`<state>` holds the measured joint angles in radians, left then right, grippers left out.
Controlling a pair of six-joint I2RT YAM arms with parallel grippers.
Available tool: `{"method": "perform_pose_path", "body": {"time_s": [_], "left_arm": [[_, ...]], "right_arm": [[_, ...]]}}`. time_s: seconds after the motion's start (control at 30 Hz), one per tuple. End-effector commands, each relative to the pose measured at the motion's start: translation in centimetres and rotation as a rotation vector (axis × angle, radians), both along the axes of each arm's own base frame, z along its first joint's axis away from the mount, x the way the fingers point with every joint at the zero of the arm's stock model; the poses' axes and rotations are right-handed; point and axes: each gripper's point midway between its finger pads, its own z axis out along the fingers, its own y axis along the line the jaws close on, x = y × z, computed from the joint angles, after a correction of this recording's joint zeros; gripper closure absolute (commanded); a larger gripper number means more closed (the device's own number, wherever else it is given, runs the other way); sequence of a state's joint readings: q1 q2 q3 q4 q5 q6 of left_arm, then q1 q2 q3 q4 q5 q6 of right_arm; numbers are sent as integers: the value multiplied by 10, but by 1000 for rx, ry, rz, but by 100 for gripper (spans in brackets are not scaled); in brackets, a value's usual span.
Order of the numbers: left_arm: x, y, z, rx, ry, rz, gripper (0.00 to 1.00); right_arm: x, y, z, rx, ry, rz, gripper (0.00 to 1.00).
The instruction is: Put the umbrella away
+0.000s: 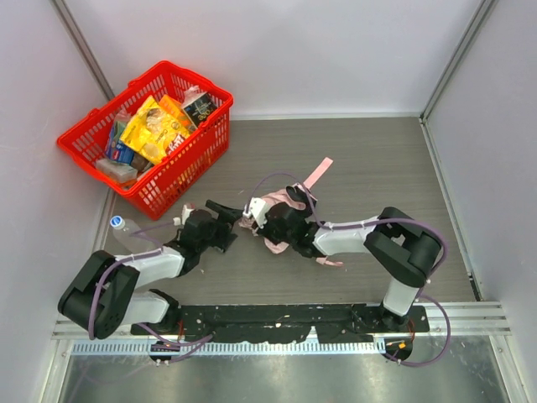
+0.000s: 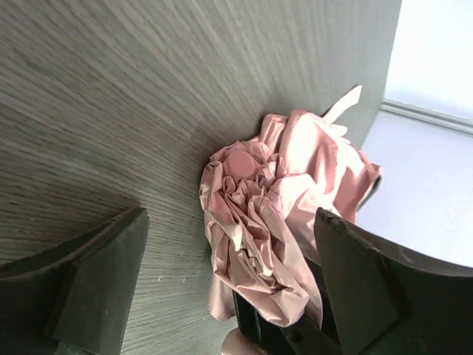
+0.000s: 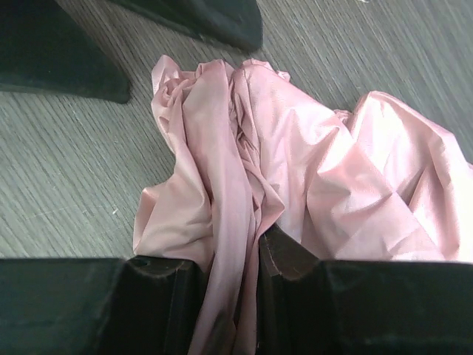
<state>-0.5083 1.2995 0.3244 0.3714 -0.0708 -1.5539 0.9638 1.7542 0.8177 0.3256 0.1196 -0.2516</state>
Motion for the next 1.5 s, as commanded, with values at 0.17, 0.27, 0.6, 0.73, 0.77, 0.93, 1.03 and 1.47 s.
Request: {"method": "perform_pose_path", "body": {"time_s": [0.17,0.27,0.6,0.73,0.77,0.93,1.03,1.47], "left_arm": [[-3,-10,25,11,-185,-186,0],[-12,-15,21,-4,-162,-230,0],[-16,-29,-4,-53,-42,-140,0],[-2,-37,-8,-68,-53,-66,0],[-1,-37,-12,-65,-39,-45,1],[6,-23,-29,59,-23,79,5],[7,-14,-43,149,17,119,11],[7,-2,-80,394,76,67,22]], "right_arm": [[-51,-35,-58,145,606,-56,99],[-44,-41,-64,205,764,-131,99],[-46,-38,-88,299,1097,-197,99],[-49,-39,-89,347,1176,-184,99],[-50,-39,-91,351,1192,-185,99],[-52,-40,-87,382,1248,-155,99],[-54,-36,-84,397,1268,-124,99],[-64,-23,-68,342,1243,43,99]]}}
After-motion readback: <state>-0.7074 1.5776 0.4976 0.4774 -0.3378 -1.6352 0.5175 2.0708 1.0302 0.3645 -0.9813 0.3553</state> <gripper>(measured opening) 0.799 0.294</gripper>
